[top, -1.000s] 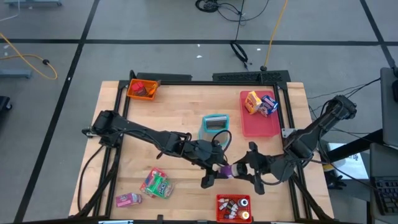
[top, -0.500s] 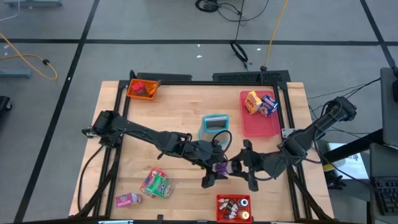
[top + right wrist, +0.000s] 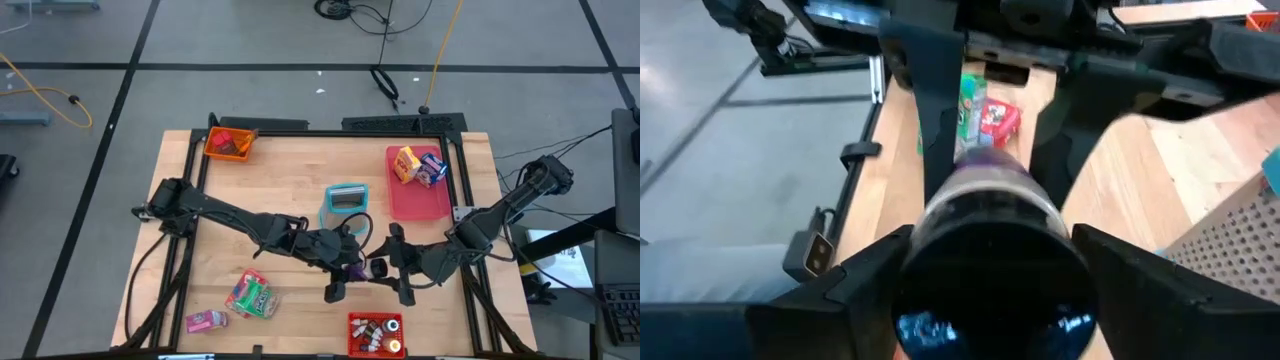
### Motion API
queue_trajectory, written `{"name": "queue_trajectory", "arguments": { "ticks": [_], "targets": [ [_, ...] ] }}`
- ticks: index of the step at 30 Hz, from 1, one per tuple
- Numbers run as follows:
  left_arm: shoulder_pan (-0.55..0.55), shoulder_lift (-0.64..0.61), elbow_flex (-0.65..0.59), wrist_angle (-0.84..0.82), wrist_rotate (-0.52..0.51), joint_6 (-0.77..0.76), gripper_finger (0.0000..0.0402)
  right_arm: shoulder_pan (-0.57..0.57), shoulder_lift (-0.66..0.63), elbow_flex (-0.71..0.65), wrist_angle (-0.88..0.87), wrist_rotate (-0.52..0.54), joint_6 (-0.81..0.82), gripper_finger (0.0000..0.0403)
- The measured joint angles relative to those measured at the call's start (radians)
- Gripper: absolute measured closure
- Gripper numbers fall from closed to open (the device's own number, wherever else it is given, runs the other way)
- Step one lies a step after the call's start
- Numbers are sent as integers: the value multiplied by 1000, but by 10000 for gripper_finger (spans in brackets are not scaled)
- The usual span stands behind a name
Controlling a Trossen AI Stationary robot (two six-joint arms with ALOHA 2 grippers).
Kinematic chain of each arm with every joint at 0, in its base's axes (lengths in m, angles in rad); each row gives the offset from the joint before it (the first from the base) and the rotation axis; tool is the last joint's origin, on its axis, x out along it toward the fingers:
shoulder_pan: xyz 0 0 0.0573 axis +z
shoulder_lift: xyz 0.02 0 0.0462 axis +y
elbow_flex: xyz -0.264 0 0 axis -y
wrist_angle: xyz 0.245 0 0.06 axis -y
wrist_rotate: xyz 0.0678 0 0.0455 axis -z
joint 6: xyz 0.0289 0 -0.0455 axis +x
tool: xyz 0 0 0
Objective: Pick & Place Kitchen Items
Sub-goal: Put the purple seasoning bottle into the orange bin
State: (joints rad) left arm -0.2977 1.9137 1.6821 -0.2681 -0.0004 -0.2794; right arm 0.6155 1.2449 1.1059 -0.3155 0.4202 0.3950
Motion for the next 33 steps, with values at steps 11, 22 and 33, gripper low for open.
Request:
{"name": "queue_trajectory", "arguments": {
  "ticks": [11,22,33],
  "targets": [
    [-42,-75,-1,-179,-270,-17,272,1,-14,0,-147,-5,67,152],
    [-120,-232,-17,-623,-781,-357,272,85,-16,-41,-179,-6,161,154],
    [-108,-467,-339,-666,-949,-654,272,113,-16,-209,49,-3,165,154]
  ]
}}
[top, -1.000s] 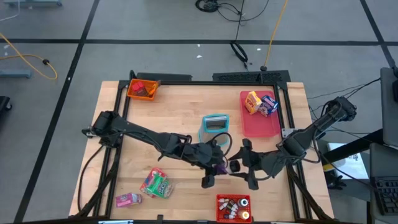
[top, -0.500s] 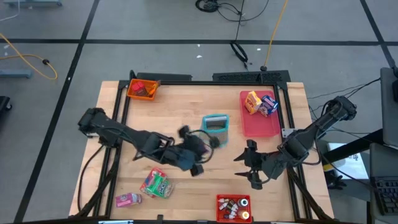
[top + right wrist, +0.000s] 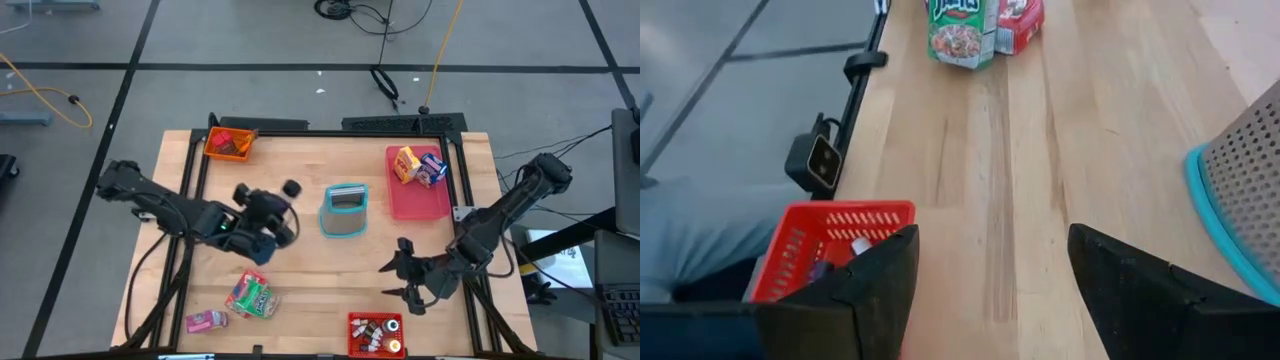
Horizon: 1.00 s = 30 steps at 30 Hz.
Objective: Pick & Place Kitchen Items
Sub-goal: Put the purple seasoning bottle into the orange bin
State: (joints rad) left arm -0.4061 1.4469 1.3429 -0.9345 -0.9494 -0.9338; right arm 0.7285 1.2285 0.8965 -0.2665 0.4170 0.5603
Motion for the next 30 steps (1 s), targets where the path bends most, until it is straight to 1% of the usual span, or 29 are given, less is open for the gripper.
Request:
{"name": "queue_trajectory", "arguments": {
  "ticks": [3,6,9,13,17,23,27,30],
  "targets": [
    [20,-61,-88,14,-43,-71,272,-1,0,-37,29,2,1,154],
    [48,-110,-158,9,-79,-102,272,-1,0,-61,31,13,1,154],
    [93,-149,-213,1,-111,-138,272,-1,0,-81,31,55,4,154],
    [177,-184,-277,-6,-151,-177,272,-1,0,-97,31,60,-5,154],
    [273,-199,-330,-6,-151,-191,272,-4,0,-98,33,64,-53,154],
    [391,-199,-379,-3,-143,-184,272,-13,0,-98,41,139,-124,154],
    [460,-199,-418,-4,-127,-179,272,-26,0,-98,40,167,-135,154],
    [512,-199,-447,-3,-126,-179,272,-34,0,-98,38,163,-135,154]
  ]
}}
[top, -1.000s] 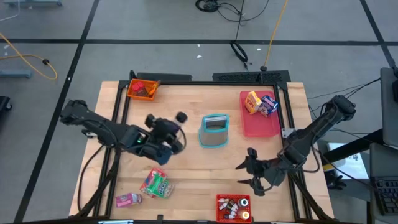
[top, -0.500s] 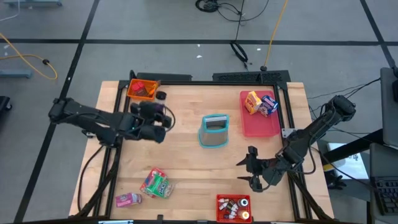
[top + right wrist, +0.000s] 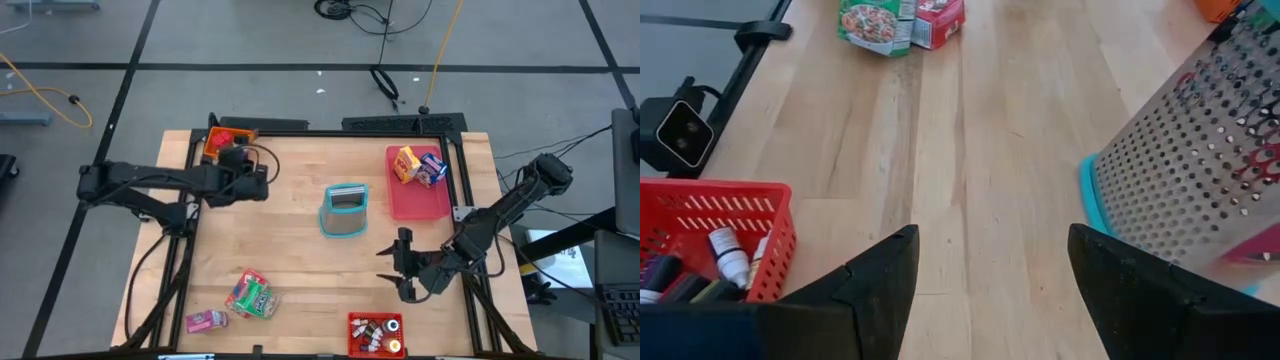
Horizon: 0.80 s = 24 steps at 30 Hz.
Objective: Pick & Place Kitchen Items
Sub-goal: Put the purple seasoning bottle into the orange bin
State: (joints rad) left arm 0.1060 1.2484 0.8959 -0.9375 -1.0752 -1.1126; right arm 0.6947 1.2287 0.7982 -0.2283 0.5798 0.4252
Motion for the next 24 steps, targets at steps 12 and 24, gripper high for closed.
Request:
{"name": "queue_trajectory", "arguments": {
  "ticks": [12,24],
  "targets": [
    [171,0,-129,150,1,87,272,-1,0,0,-2,28,-29,154],
    [341,0,-243,467,36,313,272,-2,0,0,-39,61,-43,154]
  ]
}}
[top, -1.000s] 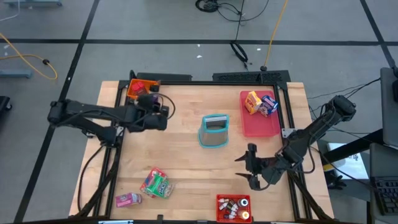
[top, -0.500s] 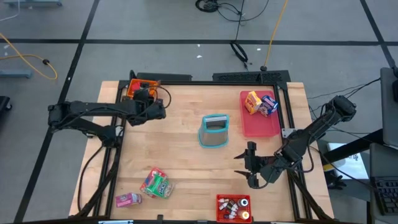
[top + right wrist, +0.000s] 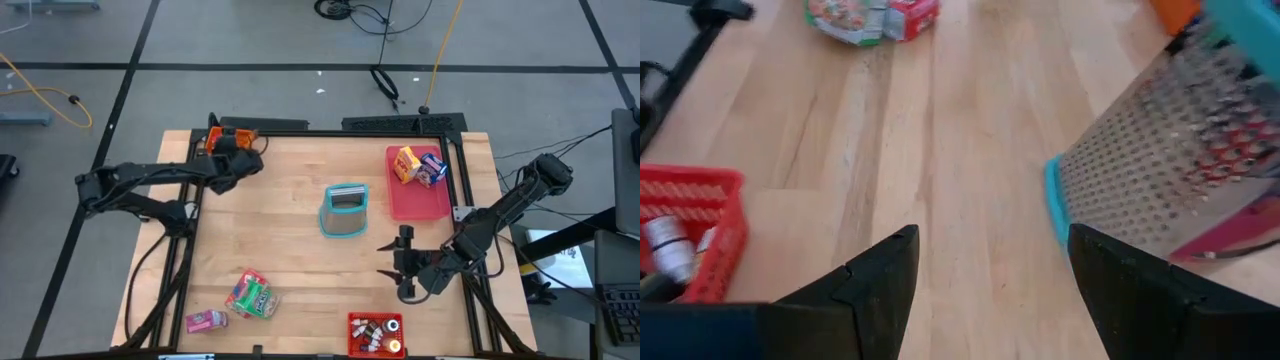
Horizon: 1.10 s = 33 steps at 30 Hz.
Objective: Pick & Place Kitchen Items
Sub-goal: Put the purple seasoning bottle into the orange bin
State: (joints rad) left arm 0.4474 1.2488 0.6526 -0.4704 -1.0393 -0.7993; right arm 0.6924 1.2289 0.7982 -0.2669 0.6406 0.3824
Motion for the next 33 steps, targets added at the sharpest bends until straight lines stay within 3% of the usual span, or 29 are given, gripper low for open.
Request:
{"name": "queue_trajectory", "arguments": {
  "ticks": [18,33],
  "targets": [
    [173,0,-189,480,54,246,272,-22,0,-4,6,44,-4,154],
    [263,18,-250,665,75,327,272,-86,0,-84,85,40,-21,154]
  ]
}}
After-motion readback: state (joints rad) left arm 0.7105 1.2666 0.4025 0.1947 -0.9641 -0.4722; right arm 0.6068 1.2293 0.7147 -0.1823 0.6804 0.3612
